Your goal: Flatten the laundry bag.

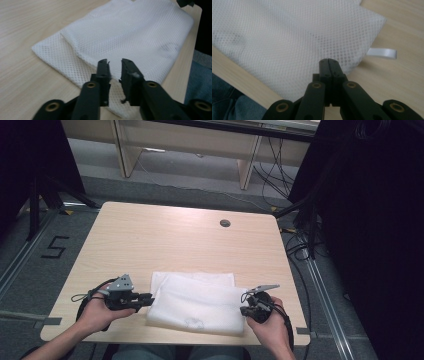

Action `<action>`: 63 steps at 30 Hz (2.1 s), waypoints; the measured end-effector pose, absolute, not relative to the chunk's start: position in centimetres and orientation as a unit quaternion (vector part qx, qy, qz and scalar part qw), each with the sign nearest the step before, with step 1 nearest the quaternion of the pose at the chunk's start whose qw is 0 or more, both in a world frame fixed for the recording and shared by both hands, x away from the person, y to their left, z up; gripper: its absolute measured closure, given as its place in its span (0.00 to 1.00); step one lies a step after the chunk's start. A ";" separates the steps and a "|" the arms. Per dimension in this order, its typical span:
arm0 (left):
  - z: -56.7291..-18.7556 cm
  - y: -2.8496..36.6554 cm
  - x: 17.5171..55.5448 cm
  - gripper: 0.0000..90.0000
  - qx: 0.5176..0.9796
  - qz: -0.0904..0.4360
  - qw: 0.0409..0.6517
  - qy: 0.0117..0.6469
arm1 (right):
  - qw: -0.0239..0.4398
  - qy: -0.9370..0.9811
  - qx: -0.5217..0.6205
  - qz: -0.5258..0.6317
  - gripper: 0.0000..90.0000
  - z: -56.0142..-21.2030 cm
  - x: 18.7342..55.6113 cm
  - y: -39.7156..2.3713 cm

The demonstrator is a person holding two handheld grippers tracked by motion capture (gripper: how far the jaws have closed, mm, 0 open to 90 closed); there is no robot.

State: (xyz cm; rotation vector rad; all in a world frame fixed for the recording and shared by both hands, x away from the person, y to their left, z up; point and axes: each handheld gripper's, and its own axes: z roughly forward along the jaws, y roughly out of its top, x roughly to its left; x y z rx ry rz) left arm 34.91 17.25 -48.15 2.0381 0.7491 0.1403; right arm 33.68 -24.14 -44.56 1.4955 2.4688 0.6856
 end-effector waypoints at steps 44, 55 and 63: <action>-50.0 15.0 39.3 0.97 0.902 0.092 0.308 0.288 | 0.050 0.857 0.500 0.120 0.99 -47.6 39.1 -20.1; -49.9 15.6 40.1 0.94 0.896 0.110 0.306 0.304 | 0.052 0.834 0.525 0.161 0.92 -45.4 40.3 -19.6; -48.5 13.6 39.2 0.88 0.883 0.109 0.354 0.286 | 0.096 0.840 0.488 0.215 0.71 -43.6 43.5 -18.7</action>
